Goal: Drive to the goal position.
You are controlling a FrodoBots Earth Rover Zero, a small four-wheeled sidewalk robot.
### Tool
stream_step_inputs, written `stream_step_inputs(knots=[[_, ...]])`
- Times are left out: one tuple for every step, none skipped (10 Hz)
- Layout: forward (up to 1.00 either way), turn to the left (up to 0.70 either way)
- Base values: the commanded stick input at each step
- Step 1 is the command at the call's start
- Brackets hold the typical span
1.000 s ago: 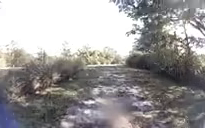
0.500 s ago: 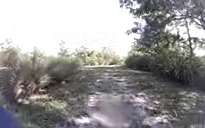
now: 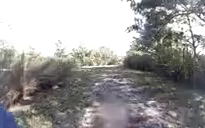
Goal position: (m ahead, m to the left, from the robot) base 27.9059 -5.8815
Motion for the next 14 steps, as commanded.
stream_step_inputs(knots=[[0.7, 0.0], [0.7, 0.0], [0.7, 0.0], [0.7, 0.0], [0.7, 0.0], [0.7, 0.0], [0.7, 0.0], [0.7, 0.0], [0.7, 0.0], [0.7, 0.0], [0.7, 0.29], [0.7, 0.35], [0.7, 0.35], [0.7, 0.35]])
